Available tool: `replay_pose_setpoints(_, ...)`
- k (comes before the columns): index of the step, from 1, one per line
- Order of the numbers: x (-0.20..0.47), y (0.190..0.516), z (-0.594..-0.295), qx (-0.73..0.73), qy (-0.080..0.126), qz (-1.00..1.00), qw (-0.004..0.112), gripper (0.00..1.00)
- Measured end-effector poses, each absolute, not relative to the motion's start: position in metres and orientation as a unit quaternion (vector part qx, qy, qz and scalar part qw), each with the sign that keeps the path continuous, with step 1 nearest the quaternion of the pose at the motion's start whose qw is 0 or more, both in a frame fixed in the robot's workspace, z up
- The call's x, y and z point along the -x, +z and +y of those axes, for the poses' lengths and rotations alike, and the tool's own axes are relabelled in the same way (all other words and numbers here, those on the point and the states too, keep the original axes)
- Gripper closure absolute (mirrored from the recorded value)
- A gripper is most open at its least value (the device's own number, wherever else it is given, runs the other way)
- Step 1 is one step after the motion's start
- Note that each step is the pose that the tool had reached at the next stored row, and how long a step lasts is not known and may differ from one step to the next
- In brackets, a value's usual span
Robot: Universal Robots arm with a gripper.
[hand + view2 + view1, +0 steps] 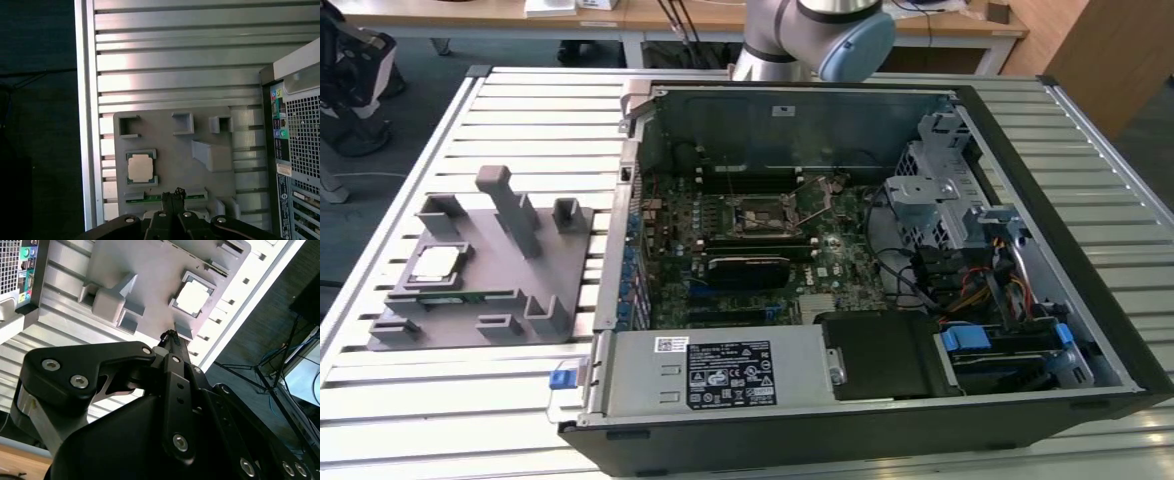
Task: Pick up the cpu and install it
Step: 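Reach for the cpu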
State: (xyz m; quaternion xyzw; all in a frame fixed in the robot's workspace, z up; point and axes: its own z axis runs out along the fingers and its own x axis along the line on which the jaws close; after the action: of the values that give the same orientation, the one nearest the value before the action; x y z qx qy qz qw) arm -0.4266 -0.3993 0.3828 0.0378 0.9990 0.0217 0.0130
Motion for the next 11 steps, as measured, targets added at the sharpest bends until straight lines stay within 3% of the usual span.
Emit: replay_pose_setpoints(11,0.451,0.381,-0.399,-0.038,0.022,0.999,0.013,0.89)
